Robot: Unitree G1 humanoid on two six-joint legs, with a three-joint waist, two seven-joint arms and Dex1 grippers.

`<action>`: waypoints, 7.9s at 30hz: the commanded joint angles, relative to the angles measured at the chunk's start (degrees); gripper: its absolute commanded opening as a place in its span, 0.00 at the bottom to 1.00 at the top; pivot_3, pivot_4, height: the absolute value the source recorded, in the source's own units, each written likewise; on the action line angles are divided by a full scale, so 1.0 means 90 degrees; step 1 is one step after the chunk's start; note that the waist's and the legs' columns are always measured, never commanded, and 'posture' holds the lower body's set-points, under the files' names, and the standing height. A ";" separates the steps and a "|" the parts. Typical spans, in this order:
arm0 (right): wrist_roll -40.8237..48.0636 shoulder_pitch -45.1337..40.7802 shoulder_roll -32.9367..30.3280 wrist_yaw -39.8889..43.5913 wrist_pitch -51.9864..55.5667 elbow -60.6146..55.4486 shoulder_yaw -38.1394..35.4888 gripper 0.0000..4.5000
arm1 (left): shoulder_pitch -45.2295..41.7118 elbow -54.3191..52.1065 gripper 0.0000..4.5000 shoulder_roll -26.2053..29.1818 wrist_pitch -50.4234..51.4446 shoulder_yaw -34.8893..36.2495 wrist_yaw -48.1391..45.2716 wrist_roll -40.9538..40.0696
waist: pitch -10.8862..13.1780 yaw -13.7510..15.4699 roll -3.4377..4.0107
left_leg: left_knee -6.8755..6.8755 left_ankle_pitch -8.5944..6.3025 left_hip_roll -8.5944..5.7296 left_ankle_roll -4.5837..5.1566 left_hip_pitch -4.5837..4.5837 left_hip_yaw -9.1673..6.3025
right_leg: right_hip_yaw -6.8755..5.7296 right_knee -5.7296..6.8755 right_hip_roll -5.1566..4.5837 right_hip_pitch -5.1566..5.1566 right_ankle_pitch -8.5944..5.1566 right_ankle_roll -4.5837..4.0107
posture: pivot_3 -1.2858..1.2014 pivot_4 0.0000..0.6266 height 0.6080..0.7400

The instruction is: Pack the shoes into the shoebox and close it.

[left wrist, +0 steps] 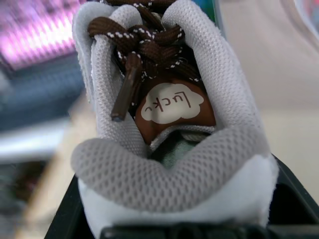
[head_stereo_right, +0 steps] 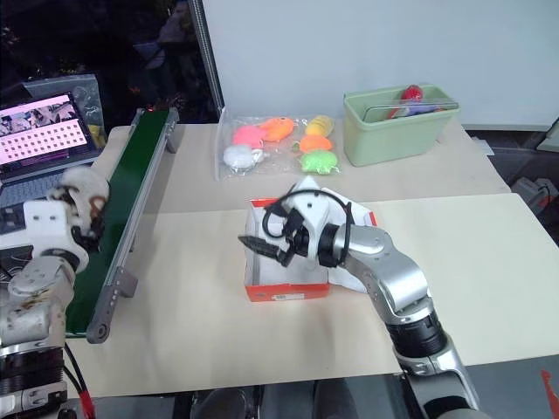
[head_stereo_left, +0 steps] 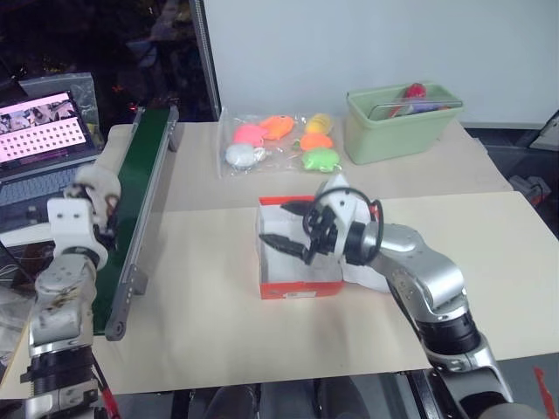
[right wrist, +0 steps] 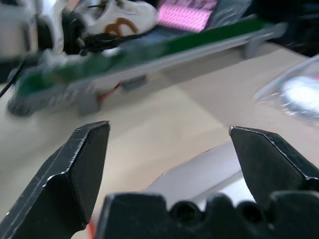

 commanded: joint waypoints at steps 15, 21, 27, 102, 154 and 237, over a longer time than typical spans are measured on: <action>0.4444 -0.1717 0.2775 -0.3805 0.2352 0.2526 -0.3257 1.00 | -0.0743 -0.2645 0.56 -0.2182 0.1089 -0.2109 -0.1146 -0.1897 | -0.0003 -0.0237 0.0007 | 0.0003 -0.0002 0.0004 0.0008 -0.0024 0.0042 | 0.0030 0.0029 0.0013 -0.0053 0.0010 -0.0015 | 0.52 0.24 1.00; 0.4833 -0.1866 0.2824 -0.4092 0.2126 0.2661 -0.3162 1.00 | -0.0649 -0.2824 0.56 -0.1983 0.1345 -0.2481 -0.1551 -0.2029 | -0.0004 -0.0252 0.0009 | 0.0005 -0.0005 0.0005 0.0014 -0.0015 0.0064 | 0.0041 0.0029 0.0022 -0.0046 0.0011 -0.0016 | 0.52 0.24 1.00; 0.4921 -0.1896 0.2895 -0.4154 0.1937 0.2628 -0.2942 1.00 | -0.0685 -0.2858 0.56 -0.1981 0.1616 -0.2534 -0.1736 -0.2249 | -0.0003 -0.0205 0.0009 | 0.0006 -0.0006 0.0005 0.0016 -0.0018 0.0071 | 0.0045 0.0026 0.0022 -0.0049 0.0011 -0.0016 | 0.52 0.24 1.00; 0.0176 -0.4578 0.0185 -0.2152 0.4831 0.6102 -0.1322 0.14 | 0.0781 -0.2356 0.98 0.0885 -0.0150 -0.1827 -0.5144 -0.2018 | -0.0009 -0.0394 0.0014 | 0.0006 -0.0044 0.0121 0.0067 0.0079 0.0266 | 0.0183 0.0001 0.0124 -0.0033 0.0063 -0.0052 | 0.52 0.24 1.00; -0.0918 -0.4480 0.0906 -0.1360 0.3764 0.6031 -0.0605 0.99 | 0.0542 -0.2380 1.00 0.0690 -0.0015 -0.1942 -0.4822 -0.2020 | -0.0008 -0.0369 0.0017 | 0.0007 -0.0043 0.0117 0.0061 -0.0024 0.0278 | 0.0188 0.0026 0.0118 -0.0149 0.0080 -0.0055 | 0.52 0.24 1.00; -0.0527 0.1085 -0.0100 0.0153 -0.0930 -0.0404 0.0539 0.99 | -0.0007 -0.0609 1.00 -0.0233 0.2686 0.0971 0.0108 -0.0896 | -0.0016 -0.0151 -0.0013 | 0.0029 -0.0123 0.0229 -0.0001 0.0142 0.0302 | 0.0156 -0.0098 0.0225 0.0036 0.0129 -0.0070 | 0.52 0.24 1.00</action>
